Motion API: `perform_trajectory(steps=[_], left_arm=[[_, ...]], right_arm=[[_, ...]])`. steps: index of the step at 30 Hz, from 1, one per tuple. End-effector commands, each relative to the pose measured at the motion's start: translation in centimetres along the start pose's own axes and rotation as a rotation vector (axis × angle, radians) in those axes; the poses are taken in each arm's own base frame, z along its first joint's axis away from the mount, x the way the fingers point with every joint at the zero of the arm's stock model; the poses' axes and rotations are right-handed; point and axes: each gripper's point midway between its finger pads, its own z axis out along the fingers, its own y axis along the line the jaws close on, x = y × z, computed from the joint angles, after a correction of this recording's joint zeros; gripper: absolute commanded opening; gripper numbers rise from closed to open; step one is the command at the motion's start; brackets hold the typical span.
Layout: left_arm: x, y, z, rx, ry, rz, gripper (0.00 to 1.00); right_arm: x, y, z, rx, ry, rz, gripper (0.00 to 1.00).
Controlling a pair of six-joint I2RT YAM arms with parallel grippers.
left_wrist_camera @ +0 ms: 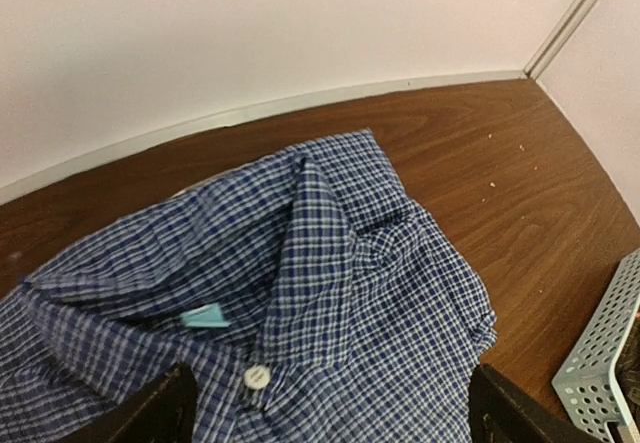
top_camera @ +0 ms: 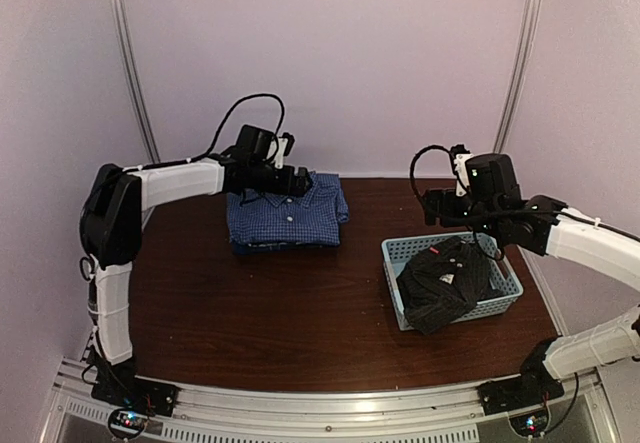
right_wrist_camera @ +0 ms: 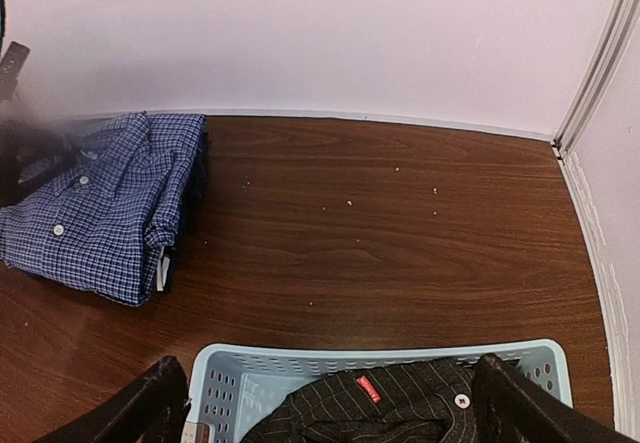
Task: Fold and stack the long sleeve shirts
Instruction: Move the square-folded shirt to the corner of the board.
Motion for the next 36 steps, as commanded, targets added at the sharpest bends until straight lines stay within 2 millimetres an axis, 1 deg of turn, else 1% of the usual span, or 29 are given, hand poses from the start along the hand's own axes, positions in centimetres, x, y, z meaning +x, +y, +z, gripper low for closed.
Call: perform_trajectory(steps=[1, 3, 4, 6, 9, 11, 14, 17, 18, 21, 25, 29, 31, 34, 36], left_arm=[[1.0, -2.1, 5.1, -0.035, 0.060, 0.093, 0.95], [2.3, -1.6, 6.8, -0.063, 0.102, 0.086, 0.94], [2.9, -0.6, 7.5, -0.106, 0.112, 0.086, 0.93], [4.2, 0.4, 8.3, -0.150, 0.133, 0.090, 0.92], [6.2, 2.3, 8.5, -0.226, 0.183, 0.101, 0.91], [7.6, 3.6, 8.0, -0.250, 0.218, 0.093, 0.89], [9.5, 6.1, 6.7, -0.253, 0.274, 0.053, 0.88], [11.6, 8.7, 4.6, -0.251, 0.333, 0.017, 0.86], [11.4, 9.4, 3.8, -0.258, 0.332, 0.016, 0.86], [12.3, 11.9, 1.7, -0.299, 0.367, 0.026, 0.86], [12.3, 14.7, -0.3, -0.399, 0.417, 0.096, 0.88], [12.2, 16.5, -1.7, -0.442, 0.450, 0.114, 0.89], [12.5, 17.6, -2.7, -0.465, 0.466, 0.093, 0.89], [12.3, 18.2, -4.5, -0.489, 0.468, 0.075, 0.89], [12.3, 18.2, -5.4, -0.495, 0.466, 0.063, 0.90]], right_arm=[[0.2, 0.1, -0.1, -0.009, -0.003, 0.019, 1.00], [0.5, -0.1, -0.2, -0.006, 0.002, 0.022, 1.00], [0.6, -0.2, -0.3, -0.005, 0.002, 0.023, 1.00], [1.0, -0.3, -0.4, -0.004, 0.004, 0.027, 1.00], [1.5, -0.4, -0.3, -0.005, 0.011, 0.031, 1.00], [1.7, -0.2, -0.1, -0.010, 0.019, 0.031, 1.00], [2.0, 0.1, 0.4, -0.020, 0.029, 0.032, 1.00], [2.3, 0.6, 1.0, -0.030, 0.045, 0.031, 1.00], [2.4, 0.7, 1.2, -0.034, 0.048, 0.031, 1.00], [2.5, 1.2, 1.6, -0.049, 0.057, 0.032, 1.00], [2.4, 1.8, 2.0, -0.068, 0.069, 0.029, 1.00], [2.4, 2.4, 2.1, -0.095, 0.075, 0.029, 1.00], [2.4, 2.4, 2.1, -0.099, 0.077, 0.028, 1.00], [2.5, 2.5, 2.1, -0.102, 0.080, 0.024, 1.00], [2.4, 2.7, 2.2, -0.108, 0.081, 0.021, 1.00]])
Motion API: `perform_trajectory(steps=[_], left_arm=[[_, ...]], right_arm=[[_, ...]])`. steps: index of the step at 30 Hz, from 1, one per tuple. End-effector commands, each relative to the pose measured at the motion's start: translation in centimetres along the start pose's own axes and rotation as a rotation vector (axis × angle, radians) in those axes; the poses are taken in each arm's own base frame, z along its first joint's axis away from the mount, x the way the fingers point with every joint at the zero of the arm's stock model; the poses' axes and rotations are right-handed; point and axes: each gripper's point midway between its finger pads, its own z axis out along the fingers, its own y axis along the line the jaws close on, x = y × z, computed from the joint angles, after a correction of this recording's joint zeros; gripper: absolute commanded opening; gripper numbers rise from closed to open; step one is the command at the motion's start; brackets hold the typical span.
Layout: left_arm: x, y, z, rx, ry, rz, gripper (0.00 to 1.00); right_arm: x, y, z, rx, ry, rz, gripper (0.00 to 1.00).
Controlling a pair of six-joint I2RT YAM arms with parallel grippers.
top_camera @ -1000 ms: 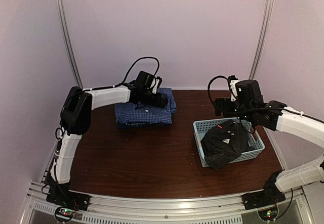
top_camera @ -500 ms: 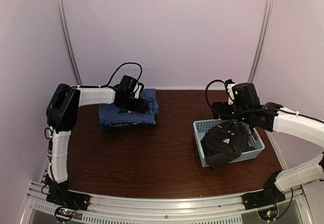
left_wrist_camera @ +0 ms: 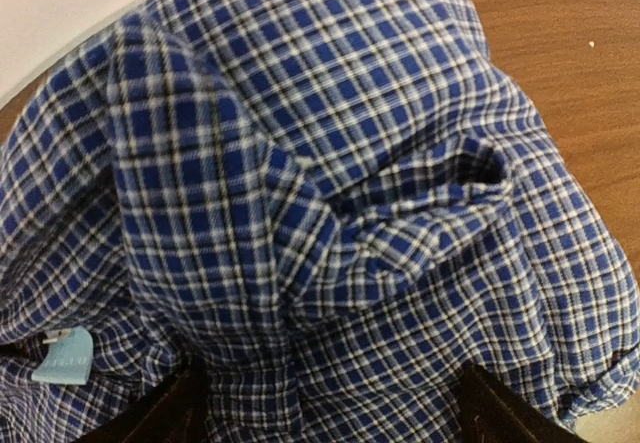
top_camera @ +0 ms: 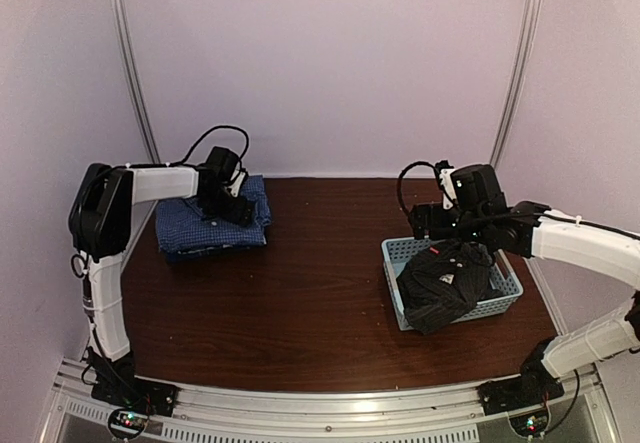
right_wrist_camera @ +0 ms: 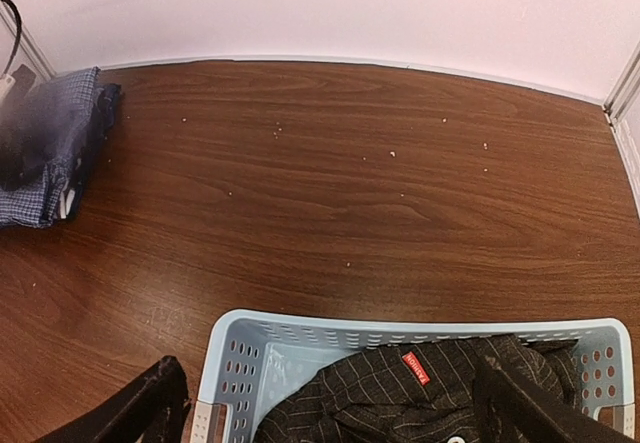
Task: Fold and stack the long sleeve shirts
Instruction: Move the square-folded shirt to the corner of the board.
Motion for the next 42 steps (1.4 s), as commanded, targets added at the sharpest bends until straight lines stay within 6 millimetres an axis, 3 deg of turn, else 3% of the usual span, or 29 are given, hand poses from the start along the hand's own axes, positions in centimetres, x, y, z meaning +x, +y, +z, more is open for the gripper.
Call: perform_trajectory(steps=[1, 6, 15, 20, 25, 28, 32, 37, 42], left_arm=[[4.0, 3.0, -1.9, -0.065, 0.127, -0.014, 0.89], [7.0, 5.1, -2.4, -0.157, 0.182, -0.050, 0.92], [8.2, 9.5, -2.3, -0.286, 0.198, -0.108, 0.93], [6.7, 11.8, -2.8, -0.318, 0.157, -0.134, 0.93], [2.5, 9.2, -6.9, -0.160, -0.047, -0.185, 0.93], [1.4, 7.6, -9.8, -0.116, -0.137, -0.205, 0.94], [3.9, 6.3, -11.3, -0.045, -0.149, -0.316, 0.93], [9.9, 5.0, -11.9, 0.003, -0.136, -0.445, 0.91], [15.0, 5.4, -11.2, -0.052, -0.089, -0.513, 0.90]], right_arm=[[-1.4, 0.8, -0.1, -0.029, -0.030, 0.015, 1.00], [-1.7, 1.6, 0.1, -0.060, -0.026, 0.017, 1.00], [-1.9, 2.0, -0.8, -0.099, -0.033, 0.038, 1.00], [-1.6, 1.8, -1.5, -0.111, -0.039, 0.053, 1.00], [-1.1, 1.5, -1.7, -0.111, -0.044, 0.069, 1.00], [-0.9, 1.7, -1.6, -0.120, -0.045, 0.079, 1.00], [-1.1, 2.2, -1.3, -0.137, -0.044, 0.081, 1.00], [-1.2, 2.6, -0.9, -0.143, -0.039, 0.075, 1.00], [-1.0, 3.0, -0.2, -0.151, -0.024, 0.072, 1.00]])
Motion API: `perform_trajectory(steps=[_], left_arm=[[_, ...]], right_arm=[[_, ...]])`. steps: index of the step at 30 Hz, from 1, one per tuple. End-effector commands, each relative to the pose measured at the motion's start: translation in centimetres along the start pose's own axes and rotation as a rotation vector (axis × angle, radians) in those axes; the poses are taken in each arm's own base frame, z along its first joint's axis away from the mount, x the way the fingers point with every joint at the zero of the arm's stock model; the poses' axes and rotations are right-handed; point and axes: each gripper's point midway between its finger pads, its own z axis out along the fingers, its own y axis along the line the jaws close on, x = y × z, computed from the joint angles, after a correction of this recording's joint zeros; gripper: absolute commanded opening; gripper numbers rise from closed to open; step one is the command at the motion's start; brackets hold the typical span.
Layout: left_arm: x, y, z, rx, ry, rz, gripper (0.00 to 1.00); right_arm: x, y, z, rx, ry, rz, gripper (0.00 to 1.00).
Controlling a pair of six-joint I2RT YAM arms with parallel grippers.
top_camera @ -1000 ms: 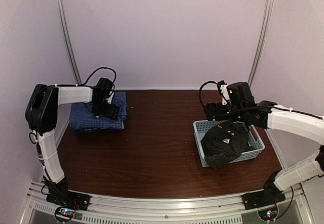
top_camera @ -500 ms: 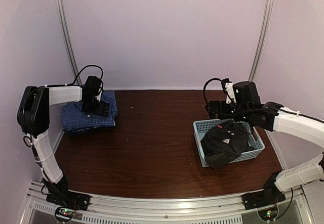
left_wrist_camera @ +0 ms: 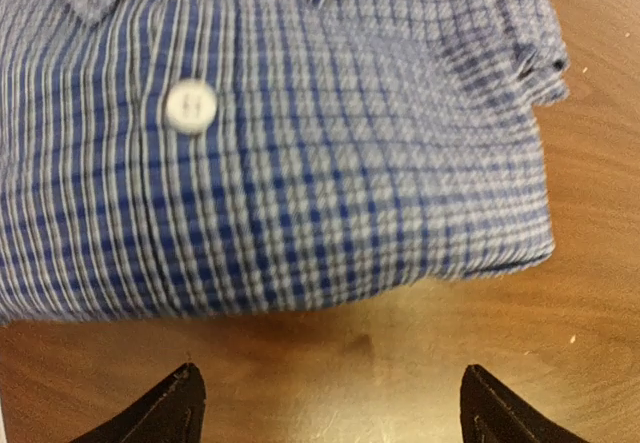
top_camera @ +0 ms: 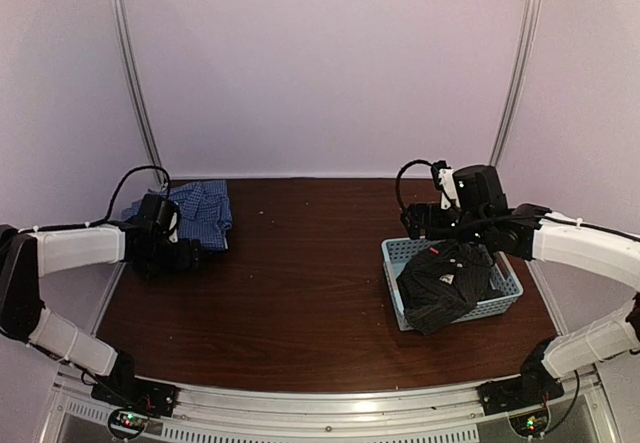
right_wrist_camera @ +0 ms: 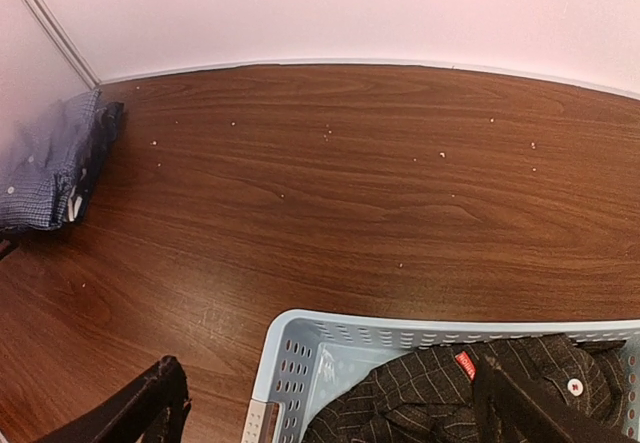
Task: Fold and stack the long sleeve shirts
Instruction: Move the square-folded shirt to the corner of the board.
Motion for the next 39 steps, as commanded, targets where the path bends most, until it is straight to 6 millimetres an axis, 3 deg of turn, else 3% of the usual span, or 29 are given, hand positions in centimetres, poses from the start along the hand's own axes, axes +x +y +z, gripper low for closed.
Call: perform_trajectory(steps=[1, 6, 14, 21, 26, 29, 32, 39], left_arm=[[1.5, 0.9, 0.7, -0.018, -0.024, -0.107, 0.90], [2.8, 2.7, 3.5, -0.070, 0.030, -0.158, 0.89], [1.3, 6.1, 5.6, -0.184, 0.026, -0.183, 0.90], [-1.5, 10.1, 6.1, -0.251, -0.024, -0.270, 0.89], [-5.0, 11.2, 7.2, -0.288, -0.053, -0.264, 0.90], [-7.3, 11.3, 7.5, -0.307, -0.066, -0.251, 0.90], [-8.4, 11.1, 7.6, -0.298, -0.070, -0.244, 0.90], [-6.5, 8.8, 5.5, -0.158, -0.087, -0.280, 0.91]], right_arm=[[-0.8, 1.0, 0.5, -0.032, -0.014, 0.013, 1.00], [-0.7, 1.3, 0.7, -0.037, -0.004, 0.009, 1.00], [0.0, 0.5, 0.5, -0.007, 0.007, -0.005, 1.00], [0.8, 0.0, 0.9, 0.017, 0.022, -0.017, 1.00], [1.2, -1.5, 0.9, 0.108, 0.068, -0.037, 1.00], [1.5, -3.0, 0.4, 0.199, 0.115, -0.050, 1.00], [2.2, -5.3, -0.5, 0.309, 0.172, -0.047, 1.00], [6.4, -9.2, -2.8, 0.447, 0.365, -0.016, 1.00]])
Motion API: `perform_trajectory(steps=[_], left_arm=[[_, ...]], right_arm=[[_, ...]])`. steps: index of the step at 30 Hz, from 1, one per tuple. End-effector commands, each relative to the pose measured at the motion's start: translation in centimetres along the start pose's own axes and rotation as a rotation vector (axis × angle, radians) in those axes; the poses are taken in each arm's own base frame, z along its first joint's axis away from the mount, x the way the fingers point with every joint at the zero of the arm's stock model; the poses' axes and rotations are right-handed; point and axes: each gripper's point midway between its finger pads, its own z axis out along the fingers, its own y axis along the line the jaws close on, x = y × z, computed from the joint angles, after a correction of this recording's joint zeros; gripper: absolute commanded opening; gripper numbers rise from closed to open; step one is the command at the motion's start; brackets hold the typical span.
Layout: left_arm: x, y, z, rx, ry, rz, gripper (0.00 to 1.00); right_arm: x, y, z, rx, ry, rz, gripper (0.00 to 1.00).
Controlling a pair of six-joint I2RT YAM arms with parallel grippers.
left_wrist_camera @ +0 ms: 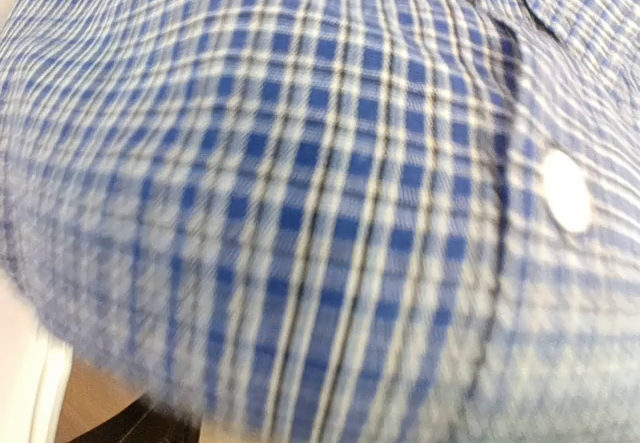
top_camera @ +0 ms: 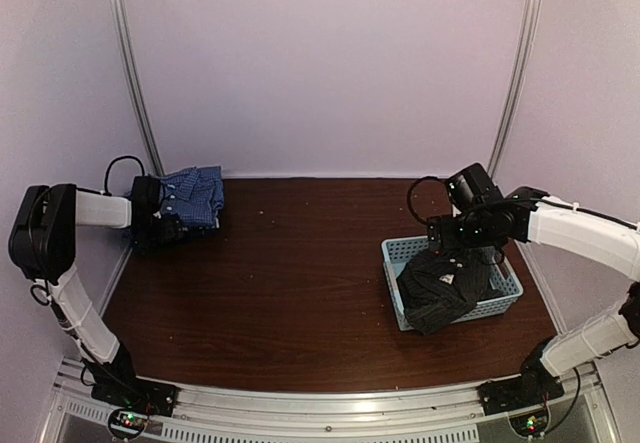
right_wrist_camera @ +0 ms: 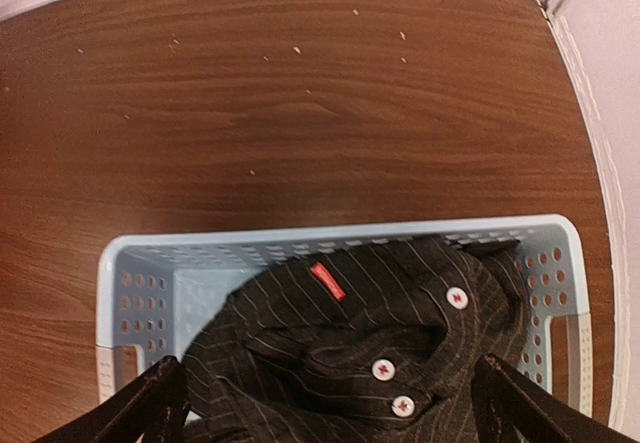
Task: Fold and stack the long sleeve shirts
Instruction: Move the square-folded shirt to the corner of the board, then pick up the crumpled shirt from the bin, then place the crumpled shirt at the center of the board.
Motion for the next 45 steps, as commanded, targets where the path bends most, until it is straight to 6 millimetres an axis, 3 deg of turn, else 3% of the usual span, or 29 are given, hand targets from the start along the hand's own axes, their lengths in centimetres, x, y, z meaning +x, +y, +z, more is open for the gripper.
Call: perform_trajectory(steps=[1, 9, 12, 16, 18, 20, 24, 27, 29, 36, 41, 45], left_arm=[[0.7, -1.2, -2.7, 0.113, -0.034, -0.029, 0.91], [7.4, -6.1, -6.5, 0.253, 0.013, 0.067, 0.92], [7.8, -7.9, -8.4, 0.304, -0.010, 0.100, 0.92], [6.7, -9.3, -10.8, 0.352, -0.060, 0.135, 0.91], [6.0, -9.7, -11.6, 0.363, -0.081, 0.149, 0.91], [5.3, -9.9, -12.3, 0.372, -0.100, 0.164, 0.92], [4.3, -10.1, -13.9, 0.389, -0.135, 0.184, 0.91], [3.8, -10.2, -15.2, 0.410, -0.157, 0.194, 0.91], [3.3, -10.3, -16.1, 0.427, -0.177, 0.200, 0.91], [1.0, -10.9, -19.0, 0.486, -0.268, 0.191, 0.91], [-0.1, -11.9, -19.9, 0.527, -0.291, 0.187, 0.91], [-0.7, -11.9, -20.2, 0.523, -0.307, 0.172, 0.91]], right_arm=[[4.0, -3.5, -0.1, 0.130, 0.158, -0.007, 1.00], [8.9, -4.5, 3.2, 0.113, 0.300, 0.029, 1.00], [9.9, -4.2, 5.0, 0.069, 0.326, 0.051, 0.99], [10.5, -3.4, 7.2, 0.007, 0.344, 0.062, 0.91], [10.4, -2.8, 7.9, -0.024, 0.339, 0.062, 0.79], [10.1, -2.6, 8.0, -0.031, 0.327, 0.061, 0.61], [8.1, -2.6, 6.6, -0.050, 0.255, 0.060, 0.25], [3.9, -2.7, 3.3, -0.067, 0.135, 0.068, 0.00], [0.7, -2.0, 0.4, -0.125, 0.050, 0.076, 0.00], [-10.7, 5.3, -13.1, -0.555, -0.245, 0.053, 0.00], [-14.8, 12.4, -20.9, -0.904, -0.354, -0.026, 0.00], [-16.3, 19.2, -27.3, -1.165, -0.416, -0.133, 0.00]])
